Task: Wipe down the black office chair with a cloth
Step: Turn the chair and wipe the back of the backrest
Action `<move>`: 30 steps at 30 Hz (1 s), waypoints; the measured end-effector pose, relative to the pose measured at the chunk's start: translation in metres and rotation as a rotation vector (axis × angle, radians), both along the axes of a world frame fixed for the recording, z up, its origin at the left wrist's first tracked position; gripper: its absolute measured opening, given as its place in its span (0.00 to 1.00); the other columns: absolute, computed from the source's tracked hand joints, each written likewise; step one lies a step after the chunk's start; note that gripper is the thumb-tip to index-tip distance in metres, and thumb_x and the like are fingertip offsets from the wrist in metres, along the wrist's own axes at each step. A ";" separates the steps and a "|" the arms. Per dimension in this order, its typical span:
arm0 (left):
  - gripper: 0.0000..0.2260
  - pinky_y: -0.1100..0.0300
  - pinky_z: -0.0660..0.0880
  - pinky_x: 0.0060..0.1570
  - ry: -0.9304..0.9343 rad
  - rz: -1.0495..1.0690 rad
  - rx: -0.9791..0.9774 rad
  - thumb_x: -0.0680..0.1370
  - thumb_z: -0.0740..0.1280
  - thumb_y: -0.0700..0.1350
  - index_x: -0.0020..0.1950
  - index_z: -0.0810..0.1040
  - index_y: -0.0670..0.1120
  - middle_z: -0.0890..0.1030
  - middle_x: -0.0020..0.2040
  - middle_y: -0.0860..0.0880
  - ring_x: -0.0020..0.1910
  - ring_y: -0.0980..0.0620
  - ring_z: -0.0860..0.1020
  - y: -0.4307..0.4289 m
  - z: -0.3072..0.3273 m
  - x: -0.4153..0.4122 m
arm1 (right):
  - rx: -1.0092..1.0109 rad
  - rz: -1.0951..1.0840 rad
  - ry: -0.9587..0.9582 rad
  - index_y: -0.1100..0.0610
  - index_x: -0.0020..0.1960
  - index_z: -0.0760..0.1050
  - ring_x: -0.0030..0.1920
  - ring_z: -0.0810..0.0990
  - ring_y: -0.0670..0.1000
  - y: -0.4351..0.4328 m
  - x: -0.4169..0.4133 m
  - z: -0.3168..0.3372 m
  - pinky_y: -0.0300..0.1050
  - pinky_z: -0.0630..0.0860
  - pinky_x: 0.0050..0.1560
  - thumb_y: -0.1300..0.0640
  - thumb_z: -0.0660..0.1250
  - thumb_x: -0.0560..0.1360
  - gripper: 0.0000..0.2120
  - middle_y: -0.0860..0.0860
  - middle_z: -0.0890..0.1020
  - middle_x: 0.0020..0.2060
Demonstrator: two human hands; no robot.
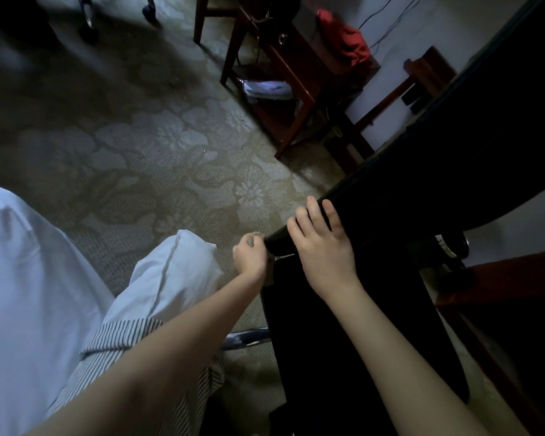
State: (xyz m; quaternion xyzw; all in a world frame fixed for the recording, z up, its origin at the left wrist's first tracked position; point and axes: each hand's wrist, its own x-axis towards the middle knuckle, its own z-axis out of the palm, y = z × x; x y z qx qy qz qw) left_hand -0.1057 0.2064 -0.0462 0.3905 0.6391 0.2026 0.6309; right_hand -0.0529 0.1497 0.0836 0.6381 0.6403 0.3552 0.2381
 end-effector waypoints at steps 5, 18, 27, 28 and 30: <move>0.13 0.57 0.68 0.54 0.002 -0.069 0.146 0.78 0.58 0.48 0.57 0.79 0.48 0.79 0.54 0.43 0.56 0.43 0.75 -0.003 0.030 -0.004 | -0.004 0.043 0.037 0.56 0.55 0.79 0.66 0.72 0.54 -0.007 -0.006 0.015 0.52 0.50 0.71 0.55 0.57 0.69 0.19 0.53 0.80 0.57; 0.09 0.52 0.75 0.46 -0.345 -0.116 0.437 0.78 0.59 0.45 0.40 0.76 0.47 0.78 0.35 0.50 0.41 0.47 0.78 -0.001 0.148 -0.012 | 0.127 0.027 0.097 0.58 0.60 0.78 0.67 0.72 0.55 -0.030 -0.004 0.071 0.55 0.56 0.69 0.57 0.65 0.65 0.23 0.55 0.76 0.64; 0.07 0.49 0.75 0.57 -0.628 -0.121 0.518 0.77 0.61 0.45 0.46 0.78 0.54 0.82 0.44 0.52 0.49 0.51 0.80 0.010 0.227 -0.011 | 0.240 0.034 0.109 0.61 0.63 0.75 0.66 0.71 0.58 -0.035 0.005 0.128 0.56 0.56 0.68 0.58 0.66 0.68 0.23 0.57 0.75 0.65; 0.07 0.49 0.75 0.57 -0.653 -0.130 0.536 0.77 0.61 0.45 0.46 0.78 0.55 0.82 0.44 0.52 0.49 0.51 0.80 0.013 0.233 -0.011 | 0.247 0.019 0.103 0.62 0.63 0.75 0.66 0.72 0.58 -0.036 0.005 0.133 0.56 0.56 0.68 0.58 0.69 0.66 0.25 0.57 0.75 0.65; 0.08 0.50 0.76 0.57 -0.672 -0.141 0.610 0.77 0.62 0.45 0.47 0.79 0.55 0.82 0.43 0.53 0.48 0.52 0.80 0.017 0.247 -0.011 | 0.277 -0.022 0.118 0.63 0.62 0.76 0.65 0.73 0.59 -0.038 0.006 0.140 0.56 0.56 0.67 0.58 0.73 0.64 0.27 0.58 0.76 0.63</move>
